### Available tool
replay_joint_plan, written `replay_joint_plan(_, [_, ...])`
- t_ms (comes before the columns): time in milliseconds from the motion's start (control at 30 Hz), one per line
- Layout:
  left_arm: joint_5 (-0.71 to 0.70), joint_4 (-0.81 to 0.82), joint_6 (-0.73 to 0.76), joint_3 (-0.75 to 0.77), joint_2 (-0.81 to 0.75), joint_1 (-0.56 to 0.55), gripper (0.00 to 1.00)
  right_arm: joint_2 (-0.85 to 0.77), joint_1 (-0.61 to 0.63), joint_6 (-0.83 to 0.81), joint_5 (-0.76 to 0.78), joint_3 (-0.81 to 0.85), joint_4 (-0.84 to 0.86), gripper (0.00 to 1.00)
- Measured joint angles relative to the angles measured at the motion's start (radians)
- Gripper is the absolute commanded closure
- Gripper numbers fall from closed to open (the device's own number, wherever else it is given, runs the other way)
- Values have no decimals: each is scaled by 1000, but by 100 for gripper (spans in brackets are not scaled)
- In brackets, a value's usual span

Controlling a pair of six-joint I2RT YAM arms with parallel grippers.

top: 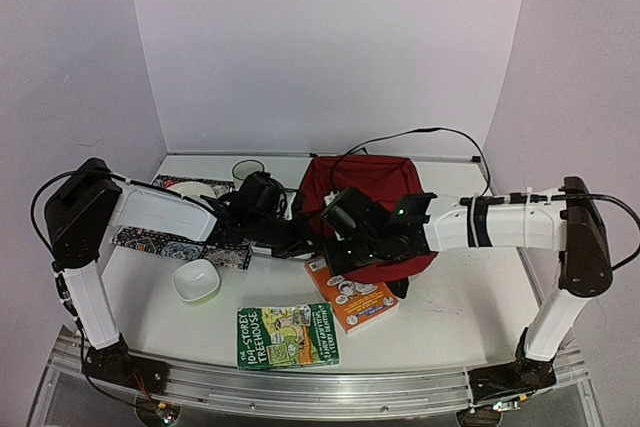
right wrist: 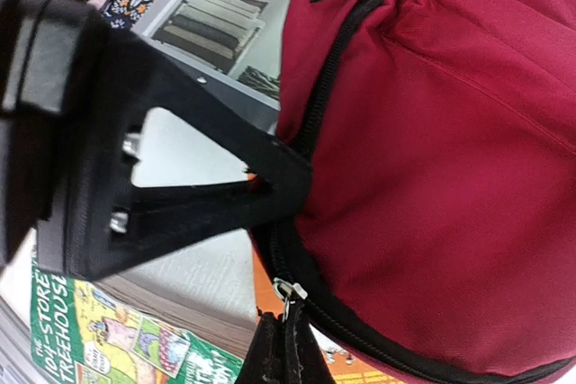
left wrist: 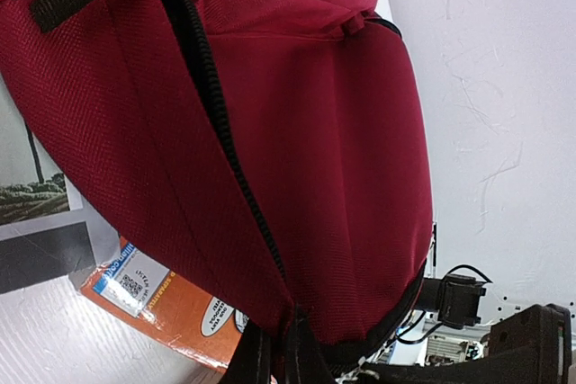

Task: Pack the student bag
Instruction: Hold the largest pocket of the student bag, then unzip the largest pocket of the student bag.

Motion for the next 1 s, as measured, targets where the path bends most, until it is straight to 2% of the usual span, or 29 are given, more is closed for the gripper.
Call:
replay_joint_plan(133, [1, -1, 20, 7, 0, 6, 100, -56, -20, -14, 12, -41, -34, 100])
replay_joint_plan(367, [40, -51, 99, 103, 4, 70, 100, -294, -113, -23, 69, -158, -166, 100])
replay_joint_plan(533, [58, -161, 222, 301, 64, 122, 100, -440, -147, -28, 111, -191, -231, 100])
replay_joint_plan(700, [66, -296, 369, 530, 189, 125, 98, -497, -145, -49, 65, -192, -237, 100])
replay_joint_plan(800, [52, -372, 438, 614, 258, 129, 89, -481, -150, -62, 1, -192, -223, 100])
replay_joint_plan(1000, [-13, -464, 488, 675, 315, 165, 47, -349, -150, -65, -156, -186, -112, 100])
